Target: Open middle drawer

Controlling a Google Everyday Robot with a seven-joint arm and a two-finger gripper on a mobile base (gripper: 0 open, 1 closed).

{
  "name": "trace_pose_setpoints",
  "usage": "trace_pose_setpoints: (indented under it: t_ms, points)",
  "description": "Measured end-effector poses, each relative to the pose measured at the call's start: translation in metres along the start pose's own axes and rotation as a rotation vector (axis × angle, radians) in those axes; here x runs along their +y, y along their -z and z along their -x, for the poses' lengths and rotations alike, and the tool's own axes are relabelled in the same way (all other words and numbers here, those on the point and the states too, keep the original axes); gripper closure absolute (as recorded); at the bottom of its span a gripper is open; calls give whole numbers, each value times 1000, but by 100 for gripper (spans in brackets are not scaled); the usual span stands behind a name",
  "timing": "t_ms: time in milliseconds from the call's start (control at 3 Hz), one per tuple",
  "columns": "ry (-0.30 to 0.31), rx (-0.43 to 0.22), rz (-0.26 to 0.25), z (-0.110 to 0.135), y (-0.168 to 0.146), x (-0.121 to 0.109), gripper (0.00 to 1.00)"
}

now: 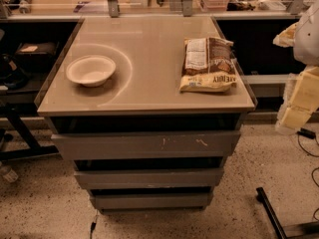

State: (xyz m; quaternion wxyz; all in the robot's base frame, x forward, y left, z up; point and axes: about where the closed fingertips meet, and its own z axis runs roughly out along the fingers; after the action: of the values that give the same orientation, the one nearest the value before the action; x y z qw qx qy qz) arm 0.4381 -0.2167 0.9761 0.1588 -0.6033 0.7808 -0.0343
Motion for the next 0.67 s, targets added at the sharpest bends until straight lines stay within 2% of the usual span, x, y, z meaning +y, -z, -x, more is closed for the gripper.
trace_pose_setpoints:
  t_ms: [667]
  points:
    - [-9, -12, 15, 3, -11, 8, 0]
